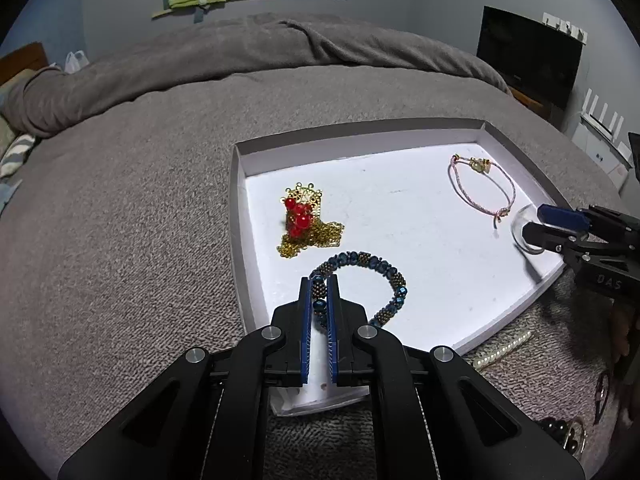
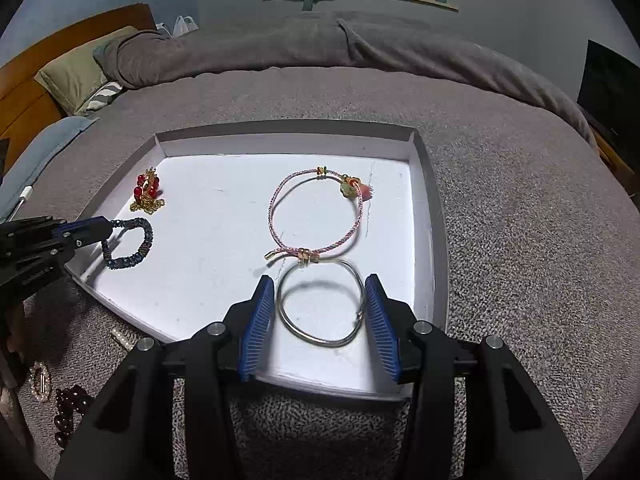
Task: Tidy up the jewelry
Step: 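Release the blue bracelet in the tray with the left tool while the right tool releases the bangle, then move both open tools back toward the remaining jewelry on the bed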
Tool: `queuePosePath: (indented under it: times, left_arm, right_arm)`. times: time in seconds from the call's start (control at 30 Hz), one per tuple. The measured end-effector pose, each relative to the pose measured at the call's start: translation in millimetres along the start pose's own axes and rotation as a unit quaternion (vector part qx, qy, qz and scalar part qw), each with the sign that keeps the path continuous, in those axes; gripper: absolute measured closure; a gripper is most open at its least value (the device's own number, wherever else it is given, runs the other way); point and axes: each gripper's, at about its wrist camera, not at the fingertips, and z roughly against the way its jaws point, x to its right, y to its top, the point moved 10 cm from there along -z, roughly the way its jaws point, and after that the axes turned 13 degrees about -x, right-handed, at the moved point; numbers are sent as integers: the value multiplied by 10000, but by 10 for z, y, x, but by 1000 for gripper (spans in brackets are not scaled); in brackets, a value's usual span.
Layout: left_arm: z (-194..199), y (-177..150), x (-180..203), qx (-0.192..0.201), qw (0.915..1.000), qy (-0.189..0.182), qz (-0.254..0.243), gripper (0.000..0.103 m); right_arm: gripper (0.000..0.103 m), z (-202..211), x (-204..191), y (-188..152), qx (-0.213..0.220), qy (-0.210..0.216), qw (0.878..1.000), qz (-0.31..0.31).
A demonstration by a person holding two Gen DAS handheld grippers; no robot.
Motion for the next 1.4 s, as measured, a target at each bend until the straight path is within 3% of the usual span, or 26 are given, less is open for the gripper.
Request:
queuePosePath:
  times: [0.27,0.33,0.4,0.43,0.63,0.93,1.07,1.4]
  left_arm:
    - [-9,1,6,18,10000,28,-1,93]
    - [18,17,4,99,9999,46,22,85]
    - [53,30,6,167,9998,70,38,69]
    - [72,37,21,204,9998,33,33,69]
    - [147,57,67,286,9996,35,31,66]
    - [335,99,213,504,9987,-32,-80,48]
    - [486,88,222,663,9977,73,-85,33]
    - [908,-38,183,983,9951,89,33,24]
  right_arm:
    - [55,25,2,7,34,8,10000,-3]
    - [55,44,-2,18,83,17,10000,-5]
    - [50,76,-11,28,150,56,9999,-1]
    - [45,108,-12,37,212,66,9998,-14]
    - [44,323,21,105,573,132,9981,-174]
    - [19,607,126,18,883,184,9945,-542]
    - [5,803,219,-81,1142,98,9900,-821]
    - [5,1052,262,-374,1478,-446,9825,-1039]
